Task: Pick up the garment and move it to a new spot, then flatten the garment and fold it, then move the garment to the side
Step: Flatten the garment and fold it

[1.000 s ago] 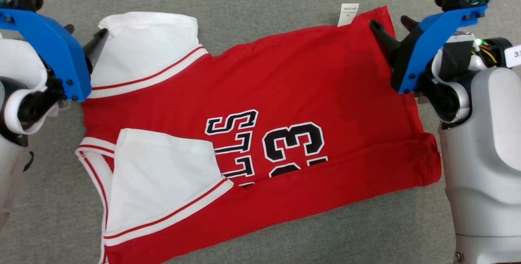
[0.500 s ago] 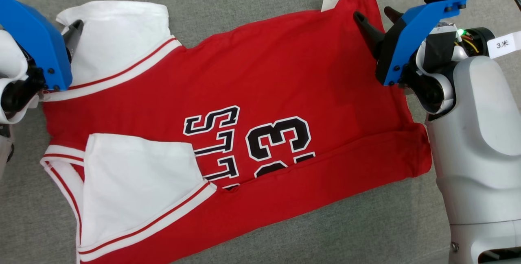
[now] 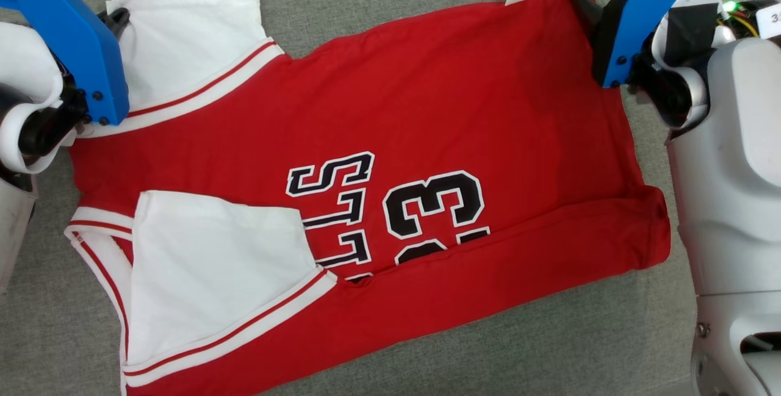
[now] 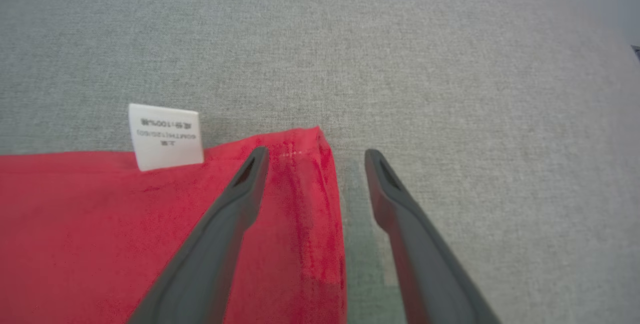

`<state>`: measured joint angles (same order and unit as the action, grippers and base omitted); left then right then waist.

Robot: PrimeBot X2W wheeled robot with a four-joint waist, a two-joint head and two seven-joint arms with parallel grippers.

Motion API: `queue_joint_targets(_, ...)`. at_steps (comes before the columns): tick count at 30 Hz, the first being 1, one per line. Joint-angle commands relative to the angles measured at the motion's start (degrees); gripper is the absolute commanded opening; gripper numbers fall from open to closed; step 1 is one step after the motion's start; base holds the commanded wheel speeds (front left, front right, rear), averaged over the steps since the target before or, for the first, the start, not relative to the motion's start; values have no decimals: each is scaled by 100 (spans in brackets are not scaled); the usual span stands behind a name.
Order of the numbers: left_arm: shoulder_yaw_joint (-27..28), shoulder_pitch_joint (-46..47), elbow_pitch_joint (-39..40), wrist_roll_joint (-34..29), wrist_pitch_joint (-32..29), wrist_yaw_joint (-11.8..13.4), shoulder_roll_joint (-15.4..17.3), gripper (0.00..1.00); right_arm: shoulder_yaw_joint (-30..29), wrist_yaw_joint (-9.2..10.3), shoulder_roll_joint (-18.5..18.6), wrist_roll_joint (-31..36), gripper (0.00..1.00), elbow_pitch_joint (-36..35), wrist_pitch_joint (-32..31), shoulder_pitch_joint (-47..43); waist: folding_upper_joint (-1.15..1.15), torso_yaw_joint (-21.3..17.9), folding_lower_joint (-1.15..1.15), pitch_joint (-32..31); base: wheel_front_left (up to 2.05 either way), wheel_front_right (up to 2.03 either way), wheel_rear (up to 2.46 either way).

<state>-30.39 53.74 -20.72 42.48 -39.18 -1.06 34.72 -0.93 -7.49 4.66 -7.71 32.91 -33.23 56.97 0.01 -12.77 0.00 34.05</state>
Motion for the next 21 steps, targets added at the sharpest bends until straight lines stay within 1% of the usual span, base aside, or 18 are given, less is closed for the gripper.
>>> queue_joint_targets(1, -75, -30, -61, -31, -8, -32, -31, 0, -28, -1, 111, 128, 100, 100, -71, 182, -1, 58, 0, 27, 0, 0, 0)
queue_joint_targets(4, -114, 18, -68, -49, 48, -46, -99, 0, -20, -1, 168, 333, 100, 315, -233, 310, -1, 147, 0, 56, 0, 0, 0)
queue_joint_targets(5, -123, 33, -73, -39, 71, -64, -135, 0, 4, -1, 186, 370, 96, 377, -267, 353, -1, 177, 0, 64, 0, 0, 0)
queue_joint_targets(6, -138, 42, -80, -37, 94, -78, -169, 0, 12, -1, 199, 387, 84, 433, -291, 395, -1, 205, 0, 71, 0, 0, 0)
queue_joint_targets(7, -148, 52, -91, -38, 115, -95, -193, 0, 25, -1, 202, 387, 48, 488, -304, 430, -1, 227, 0, 78, 0, 0, 0)
queue_joint_targets(8, -146, 62, -91, -23, 171, -102, -232, 0, 37, -1, 210, 364, 33, 543, -340, 450, -1, 251, 0, 80, 0, 0, 0)
queue_joint_targets(9, -128, 57, -99, 19, 226, -129, -277, 0, 27, -1, 213, 323, 24, 610, -369, 458, -1, 274, 0, 77, 0, 0, 0)
queue_joint_targets(10, -103, 50, -103, 57, 289, -149, -327, 0, 8, -1, 221, 294, 18, 664, -405, 468, -1, 296, 0, 75, 0, 0, 0)
queue_joint_targets(11, -90, 44, -108, 80, 357, -167, -376, 0, 1, -1, 232, 265, 5, 714, -429, 480, -1, 315, 0, 71, 0, 0, 0)
queue_joint_targets(12, -90, 44, -108, 80, 357, -167, -376, 0, 1, -1, 232, 265, 5, 714, -429, 480, -1, 315, 0, 71, 0, 0, 0)
queue_joint_targets(13, -101, 19, -158, 114, 455, -199, -445, 0, -27, -1, 257, 217, 0, 813, -475, 483, -1, 358, 0, 52, 0, 0, 0)
queue_joint_targets(17, -109, 45, -251, 106, 629, -257, -502, 0, -59, 0, 339, 188, 0, 906, -434, 506, -1, 410, 0, 38, 0, 0, 0)
queue_joint_targets(21, -33, 91, -304, 17, 1171, -321, -581, 0, -103, -1, 404, 145, 0, 890, -90, 526, -1, 504, 0, -24, 0, 0, 0)
